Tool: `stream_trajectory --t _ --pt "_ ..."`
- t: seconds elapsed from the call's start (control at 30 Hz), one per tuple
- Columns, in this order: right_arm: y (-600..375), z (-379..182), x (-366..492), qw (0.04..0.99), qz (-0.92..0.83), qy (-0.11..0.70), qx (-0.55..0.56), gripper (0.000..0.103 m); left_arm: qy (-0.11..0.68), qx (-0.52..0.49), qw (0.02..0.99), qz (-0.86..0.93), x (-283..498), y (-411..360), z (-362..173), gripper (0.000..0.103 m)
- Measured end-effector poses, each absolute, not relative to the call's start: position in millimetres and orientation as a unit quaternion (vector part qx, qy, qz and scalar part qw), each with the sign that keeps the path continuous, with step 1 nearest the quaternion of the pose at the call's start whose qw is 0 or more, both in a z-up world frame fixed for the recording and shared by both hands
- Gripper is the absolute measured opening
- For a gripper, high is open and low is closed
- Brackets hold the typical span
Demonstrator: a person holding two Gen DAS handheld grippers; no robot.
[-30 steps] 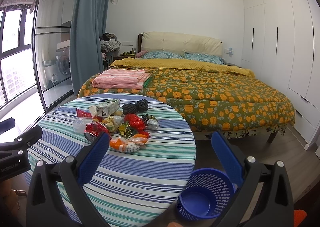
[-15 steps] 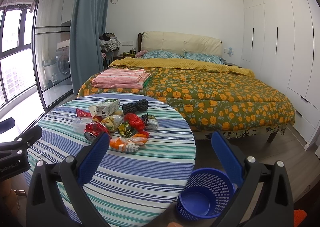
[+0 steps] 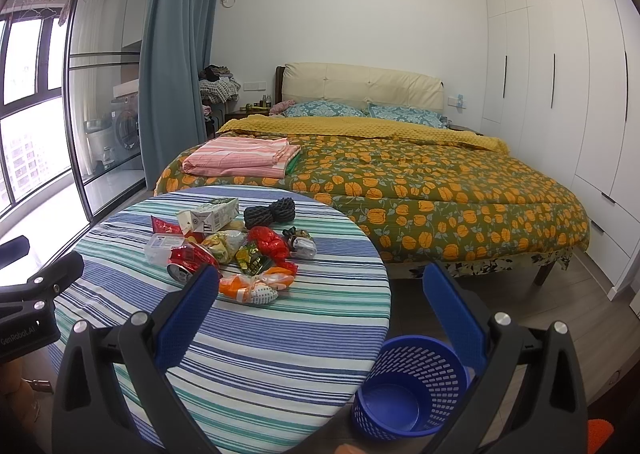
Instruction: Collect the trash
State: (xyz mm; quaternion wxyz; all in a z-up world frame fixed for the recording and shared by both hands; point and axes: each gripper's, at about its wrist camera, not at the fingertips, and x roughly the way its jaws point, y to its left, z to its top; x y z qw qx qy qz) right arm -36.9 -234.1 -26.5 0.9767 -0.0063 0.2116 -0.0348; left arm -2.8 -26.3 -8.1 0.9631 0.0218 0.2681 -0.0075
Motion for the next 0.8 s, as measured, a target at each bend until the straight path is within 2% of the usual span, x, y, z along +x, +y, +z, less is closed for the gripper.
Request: stream_trajectory --t 0.8 --pt "-246 -31 -37 0.976 -0.036 0.216 -0.003 0.099 0.276 0.024 0.961 -0.007 -2 -35 -21 0.099"
